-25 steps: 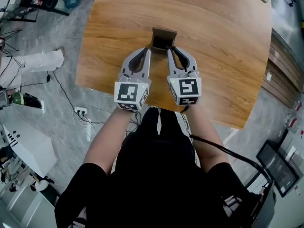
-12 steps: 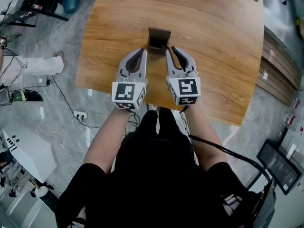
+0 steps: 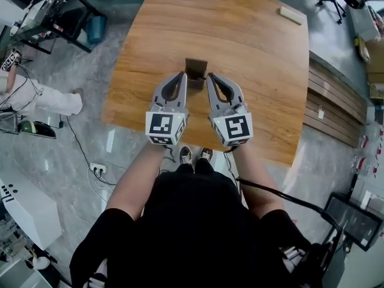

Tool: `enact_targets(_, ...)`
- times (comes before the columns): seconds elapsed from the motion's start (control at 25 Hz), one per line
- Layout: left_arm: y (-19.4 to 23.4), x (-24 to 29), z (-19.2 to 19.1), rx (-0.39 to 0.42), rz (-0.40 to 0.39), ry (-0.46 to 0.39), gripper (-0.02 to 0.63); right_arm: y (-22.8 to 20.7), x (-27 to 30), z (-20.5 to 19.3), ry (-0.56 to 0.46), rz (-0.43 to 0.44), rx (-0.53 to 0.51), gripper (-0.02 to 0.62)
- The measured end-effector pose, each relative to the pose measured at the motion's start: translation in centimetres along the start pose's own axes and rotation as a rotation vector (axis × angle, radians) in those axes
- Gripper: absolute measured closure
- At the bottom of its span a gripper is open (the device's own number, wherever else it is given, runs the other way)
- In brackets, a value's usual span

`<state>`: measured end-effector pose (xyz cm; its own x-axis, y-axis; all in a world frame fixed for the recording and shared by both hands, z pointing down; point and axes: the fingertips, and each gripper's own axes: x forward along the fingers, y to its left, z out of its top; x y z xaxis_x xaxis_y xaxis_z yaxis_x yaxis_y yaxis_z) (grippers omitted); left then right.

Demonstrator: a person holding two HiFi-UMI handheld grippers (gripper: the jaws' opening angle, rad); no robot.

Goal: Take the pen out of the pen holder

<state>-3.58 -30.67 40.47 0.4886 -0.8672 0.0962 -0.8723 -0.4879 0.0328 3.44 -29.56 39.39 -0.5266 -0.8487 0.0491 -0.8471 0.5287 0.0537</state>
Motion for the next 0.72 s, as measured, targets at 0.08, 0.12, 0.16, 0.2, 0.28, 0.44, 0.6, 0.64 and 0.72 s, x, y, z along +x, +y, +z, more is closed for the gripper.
enact_targets(0.08,-0.4,-0.3,1.4,0.01,-0.006,-0.025,0.606,0.0,-0.4,1.6,-0.022,-0.006,-0.013,0.581)
enact_targets(0.12,-0.6,-0.4,2.1,0.015,-0.009,-0.035,0.606,0.0,-0.5,2.3,-0.031,-0.011,-0.015,0.581)
enact_targets(0.16,-0.8,-0.5,2.6,0.018,-0.012,-0.043,0.606,0.0,-0.6,2.9,-0.038,-0.015,-0.017,0.581)
enact_targets(0.2,-1.0,-0.7,3.1,0.021,-0.015,-0.05,0.606,0.0,-0.8,3.4,-0.044,-0.017,-0.02,0.581)
enact_targets(0.28,-1.3,-1.0,3.8,0.026,-0.018,-0.063,0.606,0.2,-1.0,4.2,-0.053,-0.017,-0.029,0.581)
enact_targets(0.44,-1.6,-1.7,4.5,0.04,-0.015,-0.083,0.606,0.7,-1.4,5.3,-0.065,-0.014,-0.048,0.581)
enact_targets(0.6,-1.4,-2.1,4.7,0.046,-0.007,-0.089,0.606,1.1,-1.4,5.7,-0.072,-0.007,-0.054,0.581)
enact_targets(0.64,-1.4,-2.1,4.8,0.049,-0.007,-0.093,0.606,1.1,-1.4,5.7,-0.074,-0.005,-0.056,0.581)
enact_targets(0.72,-1.5,-2.1,4.9,0.054,-0.006,-0.098,0.606,1.1,-1.5,5.7,-0.077,-0.004,-0.06,0.581)
